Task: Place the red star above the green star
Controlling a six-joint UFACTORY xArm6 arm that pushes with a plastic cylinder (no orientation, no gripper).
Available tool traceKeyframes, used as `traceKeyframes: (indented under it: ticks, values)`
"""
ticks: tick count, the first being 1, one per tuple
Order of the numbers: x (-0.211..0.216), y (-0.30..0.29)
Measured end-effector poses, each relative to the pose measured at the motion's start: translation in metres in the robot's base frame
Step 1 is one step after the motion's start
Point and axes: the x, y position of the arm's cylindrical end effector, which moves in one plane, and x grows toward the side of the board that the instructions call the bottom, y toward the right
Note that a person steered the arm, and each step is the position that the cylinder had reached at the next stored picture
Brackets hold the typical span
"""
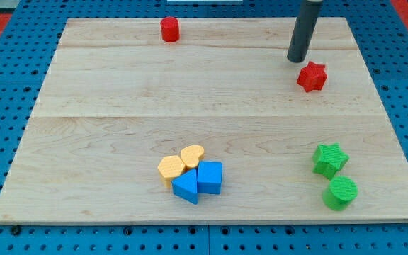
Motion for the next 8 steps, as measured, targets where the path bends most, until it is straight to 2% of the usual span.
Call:
traceKeyframes:
  ticks: [1, 2, 3, 4, 5, 6, 7, 8]
  values:
    - [0.058, -0.017]
    - [0.140, -0.036]
    - [0.101, -0.037]
    - [0.027, -0.009]
    - [0.069, 0.047]
    - [0.135, -0.009]
    - [0.094, 0.032]
    - [0.052, 0.009]
